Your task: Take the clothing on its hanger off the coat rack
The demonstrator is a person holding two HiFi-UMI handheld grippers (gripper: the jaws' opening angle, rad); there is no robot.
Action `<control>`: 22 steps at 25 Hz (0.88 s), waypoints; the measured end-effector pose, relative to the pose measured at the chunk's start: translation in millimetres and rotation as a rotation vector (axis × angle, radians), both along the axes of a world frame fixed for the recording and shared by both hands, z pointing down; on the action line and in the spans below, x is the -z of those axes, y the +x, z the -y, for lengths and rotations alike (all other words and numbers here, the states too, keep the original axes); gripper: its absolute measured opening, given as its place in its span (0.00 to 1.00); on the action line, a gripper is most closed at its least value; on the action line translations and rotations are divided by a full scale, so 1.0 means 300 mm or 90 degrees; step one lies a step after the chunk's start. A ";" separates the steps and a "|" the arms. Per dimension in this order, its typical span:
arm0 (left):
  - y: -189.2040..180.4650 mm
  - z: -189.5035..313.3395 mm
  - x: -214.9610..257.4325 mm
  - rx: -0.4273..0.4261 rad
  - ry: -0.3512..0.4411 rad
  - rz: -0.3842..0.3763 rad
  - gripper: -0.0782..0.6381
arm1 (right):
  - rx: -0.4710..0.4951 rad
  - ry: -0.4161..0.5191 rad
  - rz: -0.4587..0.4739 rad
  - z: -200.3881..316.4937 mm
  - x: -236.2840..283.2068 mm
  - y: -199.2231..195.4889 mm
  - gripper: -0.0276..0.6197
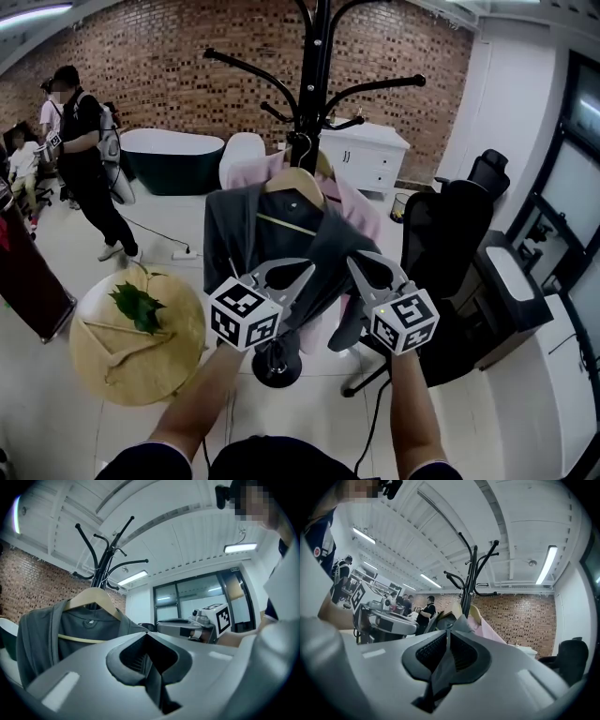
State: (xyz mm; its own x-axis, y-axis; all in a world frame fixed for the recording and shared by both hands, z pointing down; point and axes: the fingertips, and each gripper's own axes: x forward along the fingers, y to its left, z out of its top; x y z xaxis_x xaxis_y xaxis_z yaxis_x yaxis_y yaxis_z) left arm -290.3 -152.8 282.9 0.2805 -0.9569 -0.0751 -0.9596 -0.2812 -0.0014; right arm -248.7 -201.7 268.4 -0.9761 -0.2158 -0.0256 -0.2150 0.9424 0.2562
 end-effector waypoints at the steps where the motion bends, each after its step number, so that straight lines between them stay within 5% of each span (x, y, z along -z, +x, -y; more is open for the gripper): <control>1: -0.006 0.001 -0.003 0.003 -0.001 0.000 0.12 | 0.000 0.003 -0.008 0.009 0.000 -0.011 0.09; 6: -0.032 -0.002 -0.019 0.014 -0.011 0.006 0.12 | -0.010 0.043 -0.043 0.081 0.062 -0.077 0.24; 11: -0.086 -0.027 -0.020 0.036 -0.013 0.006 0.12 | -0.023 0.098 -0.138 0.159 0.069 -0.193 0.41; 22: -0.124 -0.042 -0.023 0.042 -0.008 0.007 0.12 | -0.074 0.164 -0.270 0.258 -0.012 -0.361 0.47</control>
